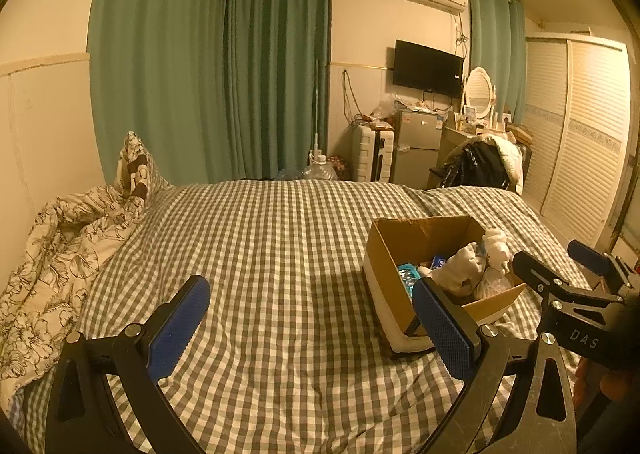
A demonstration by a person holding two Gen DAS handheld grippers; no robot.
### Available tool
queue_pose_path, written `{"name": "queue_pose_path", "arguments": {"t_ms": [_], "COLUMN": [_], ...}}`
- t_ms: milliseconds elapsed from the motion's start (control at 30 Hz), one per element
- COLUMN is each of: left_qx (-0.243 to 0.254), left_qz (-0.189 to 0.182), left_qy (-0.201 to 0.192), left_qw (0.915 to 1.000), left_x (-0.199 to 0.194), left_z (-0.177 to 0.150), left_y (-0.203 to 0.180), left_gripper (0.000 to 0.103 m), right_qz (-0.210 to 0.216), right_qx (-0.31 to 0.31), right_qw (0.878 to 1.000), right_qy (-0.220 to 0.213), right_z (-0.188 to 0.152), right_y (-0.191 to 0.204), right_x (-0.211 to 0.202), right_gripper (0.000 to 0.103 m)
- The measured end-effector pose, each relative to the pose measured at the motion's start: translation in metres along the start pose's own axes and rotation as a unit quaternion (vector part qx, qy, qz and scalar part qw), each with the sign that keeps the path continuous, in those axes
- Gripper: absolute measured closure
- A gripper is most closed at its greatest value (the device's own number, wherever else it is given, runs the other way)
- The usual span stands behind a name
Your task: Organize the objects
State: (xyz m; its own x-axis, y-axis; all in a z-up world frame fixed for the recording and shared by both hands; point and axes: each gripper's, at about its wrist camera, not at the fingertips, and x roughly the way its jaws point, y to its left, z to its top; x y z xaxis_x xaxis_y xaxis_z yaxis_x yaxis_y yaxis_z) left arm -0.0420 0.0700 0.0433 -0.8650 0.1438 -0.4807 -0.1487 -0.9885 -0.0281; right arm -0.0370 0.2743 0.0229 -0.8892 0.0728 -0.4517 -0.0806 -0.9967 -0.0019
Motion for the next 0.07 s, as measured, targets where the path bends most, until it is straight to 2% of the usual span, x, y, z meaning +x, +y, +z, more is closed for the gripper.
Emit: {"name": "queue_pose_path", "arguments": {"t_ms": [67], "left_qx": [-0.002], "left_qz": [0.002], "left_qy": [-0.003], "left_qw": [1.0000], "left_x": [-0.0003], "left_z": [0.0009], "left_y": [0.0009], "left_gripper": [0.000], "right_qz": [0.001], "right_qx": [0.000], "right_qw": [1.000], "right_qy": [0.000], "right_z": [0.0000], "right_y": [-0.0005], "right_x": [-0.0002], "right_gripper": [0.000]}}
